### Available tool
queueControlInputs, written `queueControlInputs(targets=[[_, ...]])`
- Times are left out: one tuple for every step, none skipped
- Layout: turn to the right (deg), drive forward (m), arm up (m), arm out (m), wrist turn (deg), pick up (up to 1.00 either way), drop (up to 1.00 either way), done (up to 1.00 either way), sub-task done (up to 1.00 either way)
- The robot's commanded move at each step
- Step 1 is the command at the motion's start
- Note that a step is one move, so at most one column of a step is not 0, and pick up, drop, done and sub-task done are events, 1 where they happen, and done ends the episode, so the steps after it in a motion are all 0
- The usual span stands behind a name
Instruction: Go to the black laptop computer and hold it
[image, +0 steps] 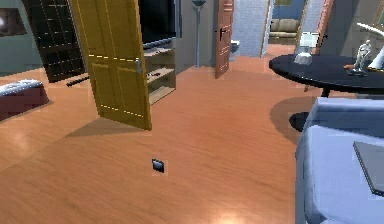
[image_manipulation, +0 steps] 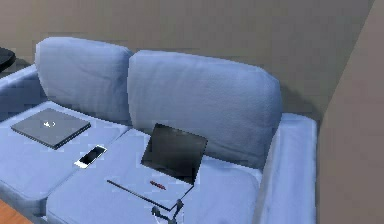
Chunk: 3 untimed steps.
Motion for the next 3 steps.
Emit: queueControlInputs(targets=[[0.0, 0.00, 0.00, 0.00, 0.0, 1.00, 0.00, 0.00, 0.00], [0.0, 0.00, 0.10, 0.00, 0.0, 0.00, 0.00, 0.00, 0.00], [0.0, 0.00, 0.00, 0.00, 0.0, 0.00, 0.00, 1.00, 0.00]])
